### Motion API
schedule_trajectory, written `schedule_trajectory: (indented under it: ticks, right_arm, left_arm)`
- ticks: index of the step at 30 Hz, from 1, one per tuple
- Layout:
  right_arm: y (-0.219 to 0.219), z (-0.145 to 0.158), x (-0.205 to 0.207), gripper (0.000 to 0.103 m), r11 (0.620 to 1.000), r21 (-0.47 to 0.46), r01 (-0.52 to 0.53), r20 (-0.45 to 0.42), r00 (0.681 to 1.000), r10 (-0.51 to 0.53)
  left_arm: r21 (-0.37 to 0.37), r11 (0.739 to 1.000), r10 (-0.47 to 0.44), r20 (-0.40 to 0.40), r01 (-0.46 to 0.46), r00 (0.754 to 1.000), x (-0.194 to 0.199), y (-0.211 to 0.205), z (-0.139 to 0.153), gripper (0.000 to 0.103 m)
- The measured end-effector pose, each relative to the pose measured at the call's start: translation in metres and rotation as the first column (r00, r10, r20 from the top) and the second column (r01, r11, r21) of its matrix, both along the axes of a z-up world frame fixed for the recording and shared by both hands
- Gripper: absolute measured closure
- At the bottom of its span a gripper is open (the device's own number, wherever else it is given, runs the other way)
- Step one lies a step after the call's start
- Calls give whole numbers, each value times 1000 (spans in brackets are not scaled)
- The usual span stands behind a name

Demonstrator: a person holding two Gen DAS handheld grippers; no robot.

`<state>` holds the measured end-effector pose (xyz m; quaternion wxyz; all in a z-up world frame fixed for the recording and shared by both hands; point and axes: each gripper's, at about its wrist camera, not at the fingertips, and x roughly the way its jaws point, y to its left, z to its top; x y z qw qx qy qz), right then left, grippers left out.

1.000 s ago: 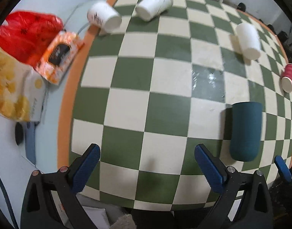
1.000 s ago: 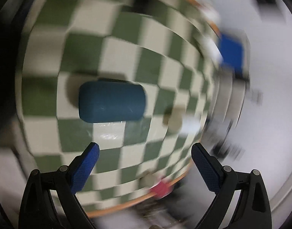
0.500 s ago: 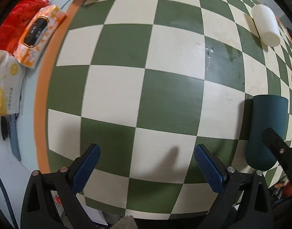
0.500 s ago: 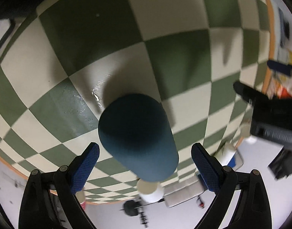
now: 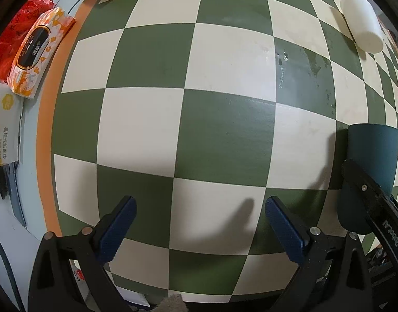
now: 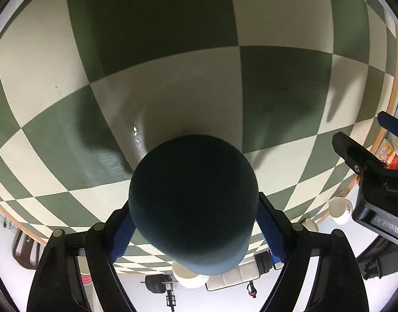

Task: Flip cup upside down
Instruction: 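Rotate the right tool to turn the teal mug upside down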

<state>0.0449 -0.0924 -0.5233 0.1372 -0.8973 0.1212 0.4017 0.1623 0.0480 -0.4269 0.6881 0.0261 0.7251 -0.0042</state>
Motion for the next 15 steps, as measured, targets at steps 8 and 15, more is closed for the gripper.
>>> schedule_trajectory:
  ticks: [8, 15]
  right_arm:
    - [0, -4, 8, 30, 1000, 0, -4, -2, 1000, 4]
    - [5, 0, 12, 32, 992, 32, 125, -29, 992, -124]
  left_arm:
    - [5, 1000, 10, 10, -10, 1000, 10, -7, 4, 2]
    - [14, 1000, 11, 26, -11, 1000, 16, -5, 12, 2]
